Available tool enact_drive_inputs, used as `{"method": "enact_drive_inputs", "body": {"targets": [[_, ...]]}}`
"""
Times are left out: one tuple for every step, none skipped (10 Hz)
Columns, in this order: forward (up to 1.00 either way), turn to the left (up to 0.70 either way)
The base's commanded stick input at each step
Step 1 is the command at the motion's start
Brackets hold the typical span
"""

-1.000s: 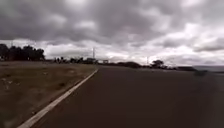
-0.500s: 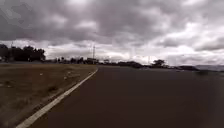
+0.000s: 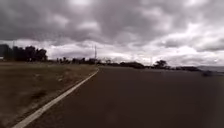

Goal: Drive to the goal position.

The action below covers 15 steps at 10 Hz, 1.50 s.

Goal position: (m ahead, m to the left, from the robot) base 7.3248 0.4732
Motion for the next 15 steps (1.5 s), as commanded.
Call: {"method": "enact_drive_inputs", "body": {"targets": [[1.00, 0.00], [1.00, 0.00], [1.00, 0.00], [1.00, 0.00], [1.00, 0.00], [1.00, 0.00], [1.00, 0.00], [1.00, 0.00], [1.00, 0.00], [1.00, 0.00], [1.00, 0.00], [1.00, 0.00], [1.00, 0.00], [1.00, 0.00], [1.00, 0.00]]}}
